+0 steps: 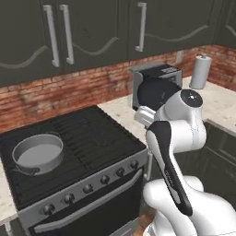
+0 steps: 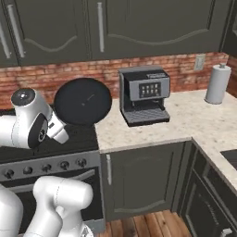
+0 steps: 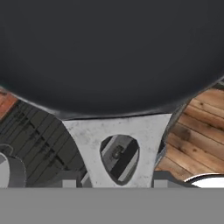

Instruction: Move the pot and pan from the stove into the sink.

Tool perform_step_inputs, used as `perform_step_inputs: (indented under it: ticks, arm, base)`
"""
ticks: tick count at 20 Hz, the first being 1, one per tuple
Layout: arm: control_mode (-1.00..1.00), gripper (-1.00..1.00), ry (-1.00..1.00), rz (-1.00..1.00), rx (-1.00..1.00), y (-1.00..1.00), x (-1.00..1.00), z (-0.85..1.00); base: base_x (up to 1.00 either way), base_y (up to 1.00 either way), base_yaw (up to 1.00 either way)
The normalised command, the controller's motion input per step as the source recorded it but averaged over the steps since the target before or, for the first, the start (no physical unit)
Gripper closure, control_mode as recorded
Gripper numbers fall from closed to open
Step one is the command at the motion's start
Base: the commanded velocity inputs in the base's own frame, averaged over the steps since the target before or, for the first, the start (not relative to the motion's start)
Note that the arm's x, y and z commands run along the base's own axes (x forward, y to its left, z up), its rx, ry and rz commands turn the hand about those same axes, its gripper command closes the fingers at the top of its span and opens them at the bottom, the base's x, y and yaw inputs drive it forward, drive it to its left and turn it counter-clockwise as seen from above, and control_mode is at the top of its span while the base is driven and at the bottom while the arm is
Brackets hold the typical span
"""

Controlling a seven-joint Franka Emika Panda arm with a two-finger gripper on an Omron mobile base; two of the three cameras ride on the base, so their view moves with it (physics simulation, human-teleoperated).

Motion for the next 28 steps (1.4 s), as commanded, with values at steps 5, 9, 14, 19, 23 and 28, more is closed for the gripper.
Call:
perform_step_inputs:
  ticks: [5, 9, 14, 19, 23, 28]
  arm:
    - [1.00, 1.00, 0.00, 0.00, 0.00, 0.00, 0.00, 0.00]
    - [1.00, 1.00, 0.00, 0.00, 0.00, 0.00, 0.00, 0.00]
    - [1.00, 1.00, 0.00, 0.00, 0.00, 0.00, 0.00, 0.00]
    - [1.00, 1.00, 0.00, 0.00, 0.00, 0.00, 0.00, 0.00]
    - [1.00, 1.00, 0.00, 0.00, 0.00, 0.00, 0.00, 0.00]
    - [1.00, 1.00, 0.00, 0.00, 0.00, 0.00, 0.00, 0.00]
  base:
    - [0.00, -0.16, -0.42]
    - [0.00, -0.16, -0.42]
    - [0.00, -0.17, -0.41]
    - [0.00, -0.18, -0.40]
    - [0.00, -0.21, -0.39]
    - [0.00, -0.21, -0.39]
